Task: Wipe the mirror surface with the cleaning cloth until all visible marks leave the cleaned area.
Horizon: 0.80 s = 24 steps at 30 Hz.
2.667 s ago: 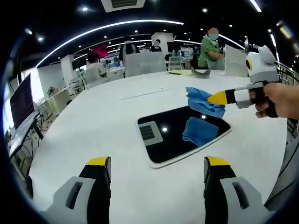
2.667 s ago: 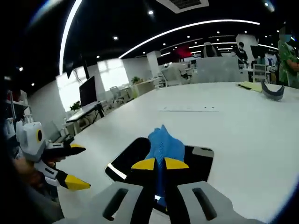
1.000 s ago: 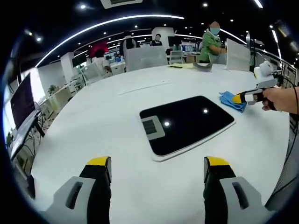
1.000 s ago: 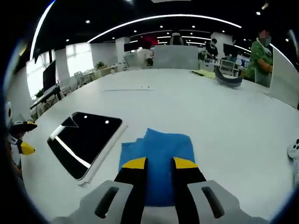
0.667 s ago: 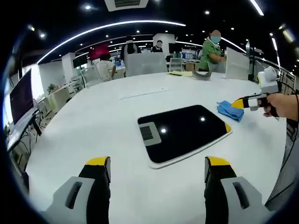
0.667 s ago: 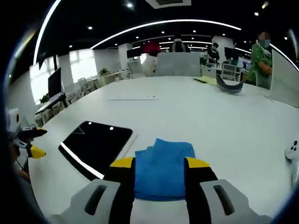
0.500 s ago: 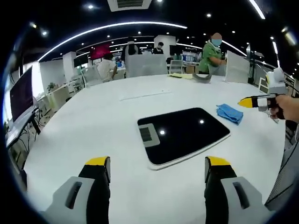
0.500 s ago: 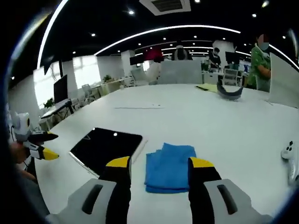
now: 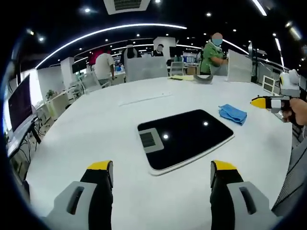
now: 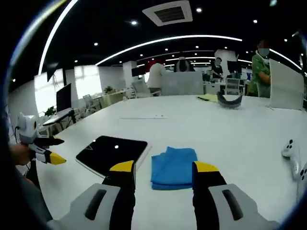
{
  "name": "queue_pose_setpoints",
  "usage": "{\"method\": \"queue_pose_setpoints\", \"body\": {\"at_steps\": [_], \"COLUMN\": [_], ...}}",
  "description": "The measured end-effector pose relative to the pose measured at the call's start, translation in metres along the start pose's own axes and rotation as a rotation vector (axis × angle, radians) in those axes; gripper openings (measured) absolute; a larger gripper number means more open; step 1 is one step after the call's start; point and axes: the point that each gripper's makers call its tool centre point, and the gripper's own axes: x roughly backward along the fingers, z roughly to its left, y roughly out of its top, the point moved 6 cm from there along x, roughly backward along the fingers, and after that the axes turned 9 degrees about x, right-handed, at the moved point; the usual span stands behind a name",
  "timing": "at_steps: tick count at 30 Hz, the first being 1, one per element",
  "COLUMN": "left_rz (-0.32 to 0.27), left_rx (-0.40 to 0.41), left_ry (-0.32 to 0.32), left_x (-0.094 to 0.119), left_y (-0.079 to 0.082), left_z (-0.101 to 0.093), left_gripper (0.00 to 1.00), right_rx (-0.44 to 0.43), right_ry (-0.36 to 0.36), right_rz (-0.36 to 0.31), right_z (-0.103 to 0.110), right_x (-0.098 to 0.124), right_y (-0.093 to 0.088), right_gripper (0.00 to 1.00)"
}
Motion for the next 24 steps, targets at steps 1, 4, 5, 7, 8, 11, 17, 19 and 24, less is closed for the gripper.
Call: {"method": "queue_pose_setpoints", "body": {"at_steps": [1, 4, 5, 7, 8, 11, 17, 19, 24], "left_rz": [-0.001, -0.004, -0.002, -0.002, -0.001, 0.001, -0.007, -0.011, -0.008], "left_rx": [0.000, 0.000, 0.000, -0.001, 0.000, -0.008, 0.003, 0.005, 0.003], "left_ry": [0.001, 0.012, 0.014, 0.018, 0.019, 0.020, 0.028, 0.028, 0.026], "left_x": [0.0006, 0.0023, 0.0026, 0.0024, 0.0024, 0.0026, 0.0027, 0.0043, 0.0043], "left_y": [0.0003, 0.0010, 0.0007, 0.0007, 0.0005, 0.0003, 0.0015, 0.0027, 0.0026], "left_z": [0.0001, 0.0023, 0.0026, 0.0040, 0.0040, 0.0036, 0.0075, 0.0060, 0.0044], "left_gripper": [0.84, 0.84, 0.84, 0.84, 0.84, 0.84, 0.83, 0.83, 0.83], "right_rx": [0.001, -0.004, -0.005, -0.007, -0.008, -0.008, -0.012, -0.007, -0.017], "right_ry": [0.000, 0.006, 0.007, 0.009, 0.008, 0.003, 0.008, 0.010, -0.001], "right_rz": [0.000, -0.003, -0.003, 0.003, 0.006, 0.007, 0.008, 0.010, 0.006], "right_z": [0.0002, 0.0032, 0.0038, 0.0046, 0.0047, 0.0045, 0.0077, 0.0086, 0.0060], "right_x": [-0.0002, -0.0006, -0.0008, -0.0009, -0.0007, 0.0005, 0.0002, 0.0003, 0.0027], "right_y": [0.0000, 0.0014, 0.0013, 0.0002, -0.0001, -0.0005, -0.0007, -0.0008, -0.0004], "right_gripper": [0.45, 0.45, 0.45, 0.45, 0.44, 0.44, 0.43, 0.43, 0.43]}}
